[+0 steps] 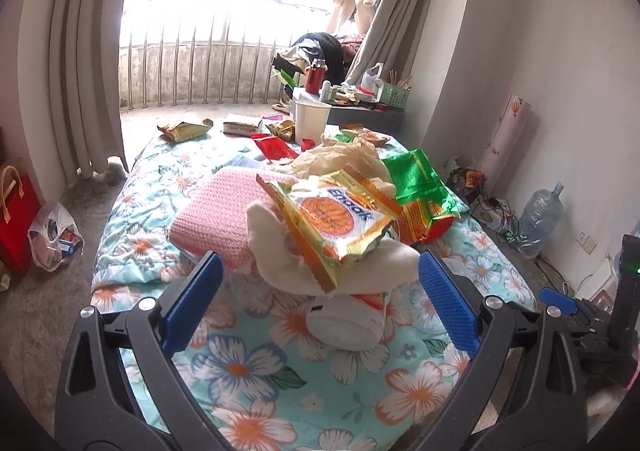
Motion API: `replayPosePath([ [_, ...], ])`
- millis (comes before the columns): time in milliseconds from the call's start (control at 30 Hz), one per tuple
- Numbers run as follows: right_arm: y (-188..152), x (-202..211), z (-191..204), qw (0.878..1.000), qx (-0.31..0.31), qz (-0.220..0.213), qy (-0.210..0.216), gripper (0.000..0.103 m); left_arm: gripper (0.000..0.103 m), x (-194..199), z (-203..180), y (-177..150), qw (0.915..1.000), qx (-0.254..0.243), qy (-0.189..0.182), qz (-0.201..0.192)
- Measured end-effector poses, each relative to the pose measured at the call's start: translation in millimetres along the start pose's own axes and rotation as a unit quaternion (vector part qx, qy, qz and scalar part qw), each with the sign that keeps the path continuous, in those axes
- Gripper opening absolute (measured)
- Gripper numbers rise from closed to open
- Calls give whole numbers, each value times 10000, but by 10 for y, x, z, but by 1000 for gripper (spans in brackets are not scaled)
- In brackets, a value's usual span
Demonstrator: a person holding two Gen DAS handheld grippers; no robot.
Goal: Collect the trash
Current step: 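Grasp the yellow Enaak snack packet with the left gripper while the right gripper grasps the clear plastic bowl, then carry the snack packet and bowl to the blue wastebasket and release both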
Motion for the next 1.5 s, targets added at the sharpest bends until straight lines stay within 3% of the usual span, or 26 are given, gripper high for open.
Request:
replayPosePath([
  [67, 30, -62, 103, 9999, 126, 37, 73, 97, 90, -36, 50, 139, 9999, 79, -77, -86],
  [167, 63, -158, 216, 9995, 266, 108, 157, 97, 75, -215, 145, 310, 9998, 153, -145, 29],
  [433, 108, -337, 400, 9985, 397, 228, 304, 95, 52, -812, 585, 390, 9929, 789, -47, 892],
  [533, 106, -416, 429, 9981, 416, 320, 326, 92, 46, -829, 604, 445, 9932, 762, -123, 872],
  [700, 110, -492, 442, 9975, 443, 406, 373, 85, 15, -849, 644, 431, 9933, 705, -160, 898],
  [800, 130, -524, 451, 9974, 457, 409, 390, 79, 6, -801, 620, 448, 9941, 668, -212, 832],
  [1000, 137, -523, 479, 9962, 385, 440, 648, 58, 0, -659, 530, 585, 9967, 519, -405, 485],
  [1333, 157, -198, 360, 9969, 181, 38, 765, 57, 0, -249, 347, 917, 9944, 537, -865, -285],
  [1500, 176, -55, 202, 9964, -62, -100, 838, 57, 0, -60, 149, 995, 9934, 398, -968, -472],
])
Point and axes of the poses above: each gripper's, at about its wrist camera, not at the fingertips, and x roughly against the way its jaws point, z to its left, y to its top, the point moved 6 cm from there along -x, roughly the way its jaws point, and after that the axes turned 9 degrees about -y, right-handed, at the moved point
